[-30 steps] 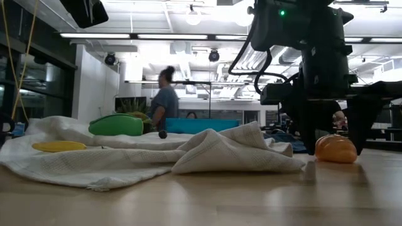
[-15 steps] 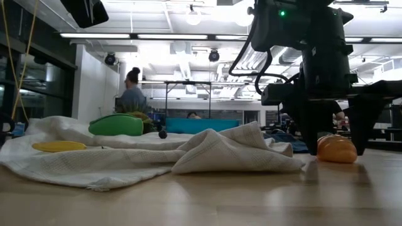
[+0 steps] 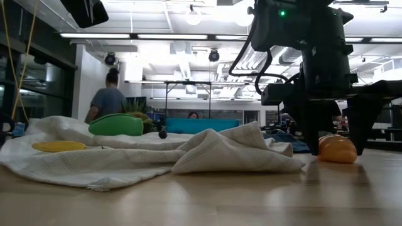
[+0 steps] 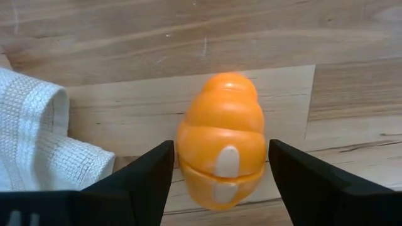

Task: Pick and placing Produce into tupperware
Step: Put the croissant into the blue bin

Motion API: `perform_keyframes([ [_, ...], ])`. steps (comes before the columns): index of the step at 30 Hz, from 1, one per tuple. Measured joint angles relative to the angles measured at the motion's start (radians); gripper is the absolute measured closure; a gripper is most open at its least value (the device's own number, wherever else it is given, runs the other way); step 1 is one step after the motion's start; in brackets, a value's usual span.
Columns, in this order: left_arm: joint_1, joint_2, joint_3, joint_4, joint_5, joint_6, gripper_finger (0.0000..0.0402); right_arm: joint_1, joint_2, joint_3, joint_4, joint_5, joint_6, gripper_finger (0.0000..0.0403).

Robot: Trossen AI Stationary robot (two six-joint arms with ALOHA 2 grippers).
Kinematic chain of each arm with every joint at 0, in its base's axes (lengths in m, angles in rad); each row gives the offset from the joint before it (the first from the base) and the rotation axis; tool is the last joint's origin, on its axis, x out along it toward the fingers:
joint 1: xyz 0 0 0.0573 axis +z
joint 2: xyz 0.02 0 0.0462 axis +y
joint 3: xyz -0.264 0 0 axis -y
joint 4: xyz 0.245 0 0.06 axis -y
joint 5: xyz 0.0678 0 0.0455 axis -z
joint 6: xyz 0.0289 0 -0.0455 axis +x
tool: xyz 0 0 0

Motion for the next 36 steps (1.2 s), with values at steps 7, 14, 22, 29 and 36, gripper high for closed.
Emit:
perform_keyframes([
  [7,0.0,0.0,0.0,0.0,0.0,0.0,0.0355,0.0,0.0,0.0,0.004,0.0,0.0,0.018],
  [14,0.0,0.0,0.0,0.0,0.0,0.0,0.0355,0.0,0.0,0.0,0.004,0.0,0.0,0.0187],
  [22,0.0,0.0,0.0,0.0,0.0,0.0,0.0355,0.0,0.0,0.0,0.004,0.0,0.0,0.0188],
  [29,0.0,0.0,0.0,0.0,0.0,0.0,0.0355,0.0,0.0,0.0,0.004,0.0,0.0,0.0188],
  [36,0.0,0.0,0.0,0.0,0.0,0.0,0.0355,0.0,0.0,0.0,0.004,0.0,0.0,0.0188],
])
